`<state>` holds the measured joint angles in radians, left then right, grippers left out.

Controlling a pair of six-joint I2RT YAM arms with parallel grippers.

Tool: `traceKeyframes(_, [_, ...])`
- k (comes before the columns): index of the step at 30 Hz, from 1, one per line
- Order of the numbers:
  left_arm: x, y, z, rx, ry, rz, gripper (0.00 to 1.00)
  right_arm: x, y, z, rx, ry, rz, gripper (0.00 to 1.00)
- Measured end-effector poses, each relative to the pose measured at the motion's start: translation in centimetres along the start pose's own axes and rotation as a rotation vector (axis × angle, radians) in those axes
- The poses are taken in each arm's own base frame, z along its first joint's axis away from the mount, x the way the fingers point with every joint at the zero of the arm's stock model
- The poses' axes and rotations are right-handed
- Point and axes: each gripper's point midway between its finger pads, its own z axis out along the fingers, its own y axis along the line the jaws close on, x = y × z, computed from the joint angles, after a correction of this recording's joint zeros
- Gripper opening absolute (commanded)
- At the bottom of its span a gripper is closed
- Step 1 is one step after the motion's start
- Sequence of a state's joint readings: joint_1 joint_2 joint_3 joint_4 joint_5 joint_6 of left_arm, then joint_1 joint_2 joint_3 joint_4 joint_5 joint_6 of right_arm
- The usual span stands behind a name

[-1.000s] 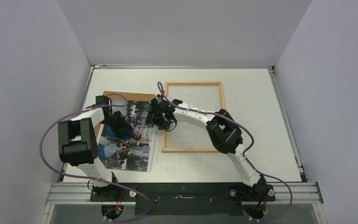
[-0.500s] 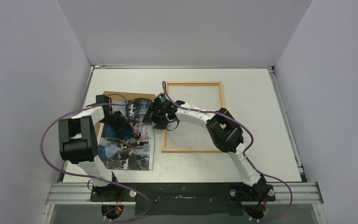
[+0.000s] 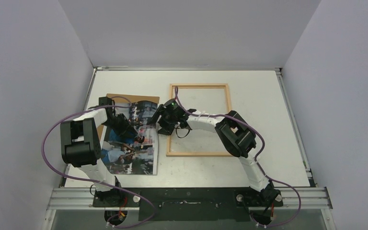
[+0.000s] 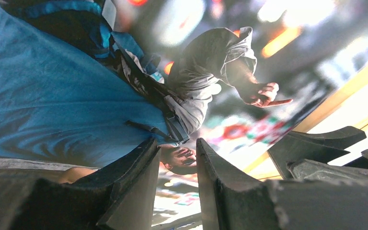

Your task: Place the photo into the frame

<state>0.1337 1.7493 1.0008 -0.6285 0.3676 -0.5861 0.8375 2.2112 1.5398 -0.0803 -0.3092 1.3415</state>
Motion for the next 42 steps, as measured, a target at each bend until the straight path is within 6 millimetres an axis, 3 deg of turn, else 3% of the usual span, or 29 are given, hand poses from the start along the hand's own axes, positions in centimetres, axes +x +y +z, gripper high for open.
traceKeyframes(4, [0.0,0.0,0.0,-0.001,0.001,-0.001,0.33,0.6,0.1,-0.7,-0.013,0.017,0.035,0.71])
traceKeyframes(12, [0.0,0.0,0.0,-0.001,0.002,-0.001,0.33,1.2,2.5,-1.9,-0.116,0.049,0.102,0.65])
traceKeyframes(14, [0.0,0.0,0.0,-0.001,0.002,0.000,0.33,1.2,2.9,-2.1,-0.130,0.050,0.104,0.61])
traceKeyframes(21, [0.0,0.0,0.0,-0.001,0.002,0.000,0.33,1.2,2.5,-2.2,-0.120,0.046,0.040,0.31])
traceKeyframes(33, [-0.1,-0.1,-0.2,0.003,-0.006,0.003,0.33,0.8,3.6,-1.4,-0.156,0.047,-0.111,0.15])
traceKeyframes(37, [-0.2,-0.1,-0.3,0.001,-0.012,0.005,0.33,0.6,3.5,-0.6,-0.150,0.047,-0.137,0.01])
traceKeyframes(42, [-0.4,-0.1,-0.6,-0.007,-0.034,0.013,0.37,0.5,2.5,-0.3,-0.099,0.048,-0.172,0.00])
